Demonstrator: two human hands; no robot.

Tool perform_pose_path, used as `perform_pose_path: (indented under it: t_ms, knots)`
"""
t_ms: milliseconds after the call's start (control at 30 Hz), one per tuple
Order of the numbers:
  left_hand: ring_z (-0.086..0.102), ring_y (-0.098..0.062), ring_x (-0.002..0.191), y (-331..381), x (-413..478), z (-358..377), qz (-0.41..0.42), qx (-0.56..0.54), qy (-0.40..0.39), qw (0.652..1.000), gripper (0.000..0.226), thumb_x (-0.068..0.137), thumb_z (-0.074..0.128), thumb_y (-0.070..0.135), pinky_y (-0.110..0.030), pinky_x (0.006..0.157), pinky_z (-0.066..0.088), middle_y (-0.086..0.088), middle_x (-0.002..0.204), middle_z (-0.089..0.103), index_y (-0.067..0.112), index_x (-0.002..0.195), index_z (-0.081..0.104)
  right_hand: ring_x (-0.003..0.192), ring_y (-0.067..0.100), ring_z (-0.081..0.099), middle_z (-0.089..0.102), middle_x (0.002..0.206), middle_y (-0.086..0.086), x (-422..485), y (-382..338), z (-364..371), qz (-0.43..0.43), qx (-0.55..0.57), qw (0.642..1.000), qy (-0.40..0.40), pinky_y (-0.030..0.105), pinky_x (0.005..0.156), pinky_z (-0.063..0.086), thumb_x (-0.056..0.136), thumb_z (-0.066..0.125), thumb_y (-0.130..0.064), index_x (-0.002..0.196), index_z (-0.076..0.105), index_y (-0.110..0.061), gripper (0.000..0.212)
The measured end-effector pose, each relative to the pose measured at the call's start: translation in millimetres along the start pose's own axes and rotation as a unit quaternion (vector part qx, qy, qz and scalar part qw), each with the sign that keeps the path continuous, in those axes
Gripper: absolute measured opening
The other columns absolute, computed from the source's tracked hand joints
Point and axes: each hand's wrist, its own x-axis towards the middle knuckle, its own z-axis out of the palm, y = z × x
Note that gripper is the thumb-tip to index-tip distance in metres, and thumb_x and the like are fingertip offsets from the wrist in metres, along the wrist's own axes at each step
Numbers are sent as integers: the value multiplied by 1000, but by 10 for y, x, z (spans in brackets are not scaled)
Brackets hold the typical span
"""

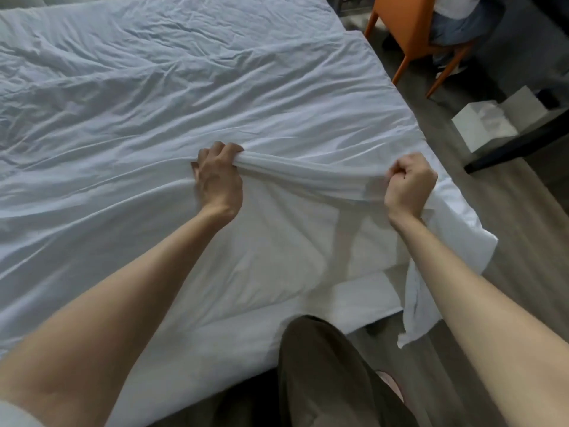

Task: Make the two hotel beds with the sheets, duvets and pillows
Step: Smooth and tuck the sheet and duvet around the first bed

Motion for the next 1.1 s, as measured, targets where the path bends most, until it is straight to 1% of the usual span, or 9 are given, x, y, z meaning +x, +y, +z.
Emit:
perform_pose_path:
  t_ms: [67, 200, 267, 400, 533, 633, 833, 933, 1100]
  knots:
    - [43, -30, 116, -46, 250, 96, -52, 8, 1, 999, 45, 88, 38, -6, -40, 101, 37, -8, 119, 58, 15, 117, 65, 63, 20, 48, 52, 63, 6, 448, -243, 217, -74, -5, 995, -63, 29, 58, 31, 62, 40, 6, 55, 57, -7, 22]
    - [42, -31, 119, -149, 567, 443, -133, 37, -27, 990, 45, 91, 35, -7, -42, 100, 38, -9, 123, 57, 15, 118, 65, 76, 28, 60, 65, 75, 11, 929, -230, 810, 16, -54, 975, -214, 29, 63, 41, 70, 40, 9, 68, 69, -7, 33]
    - [43, -32, 119, -229, 674, 637, -160, 63, -56, 984, 42, 93, 37, -4, -44, 100, 38, -10, 124, 56, 15, 118, 65, 84, 29, 62, 68, 84, 12, 853, -39, 1078, 42, -58, 965, -252, 28, 66, 39, 74, 40, 10, 75, 72, -9, 37]
    - [40, -33, 125, -345, 899, 881, -182, 85, -138, 970, 38, 95, 43, 8, -45, 106, 33, -13, 134, 48, 19, 128, 58, 102, 28, 57, 65, 107, 9, 680, 219, 1377, 13, -46, 955, -292, 28, 72, 40, 84, 39, 10, 92, 69, -11, 38]
    - [13, -27, 146, -269, 879, 955, -111, 110, -237, 959, 61, 96, 53, 20, -52, 117, 11, -6, 157, 22, 28, 150, 28, 121, 23, 47, 57, 127, 2, 471, 327, 1336, -24, -32, 941, -335, 27, 88, 41, 87, 45, 6, 118, 63, -17, 42]
    - [2, -26, 149, -106, 707, 855, -44, 120, -242, 962, 64, 96, 51, 19, -54, 118, 6, -2, 161, 13, 29, 152, 22, 123, 23, 45, 55, 130, 0, 286, 348, 1114, -32, -24, 944, -327, 36, 97, 44, 88, 50, 0, 126, 59, -19, 43]
    - [13, -31, 147, 190, 2, 375, 104, 138, -200, 964, 62, 96, 52, 27, -49, 117, 12, -5, 160, 19, 28, 152, 24, 127, 26, 42, 54, 137, 3, -229, 241, 396, -48, -48, 957, -283, 42, 106, 38, 90, 57, -8, 132, 57, -22, 44]
    - [13, -31, 147, 308, -433, 167, 130, 105, -203, 965, 61, 97, 52, 28, -50, 118, 13, -5, 160, 19, 28, 152, 25, 129, 25, 41, 52, 138, 4, -610, 199, -83, -32, -53, 963, -263, 41, 109, 35, 90, 58, -7, 133, 57, -22, 45]
    - [11, -28, 148, 583, -1129, 23, 151, 70, -268, 949, 60, 98, 49, 28, -46, 119, 14, -3, 160, 18, 29, 152, 23, 131, 23, 38, 48, 142, 1, -1298, 302, -885, 45, -89, 959, -267, 37, 109, 33, 92, 57, -15, 137, 52, -23, 46]
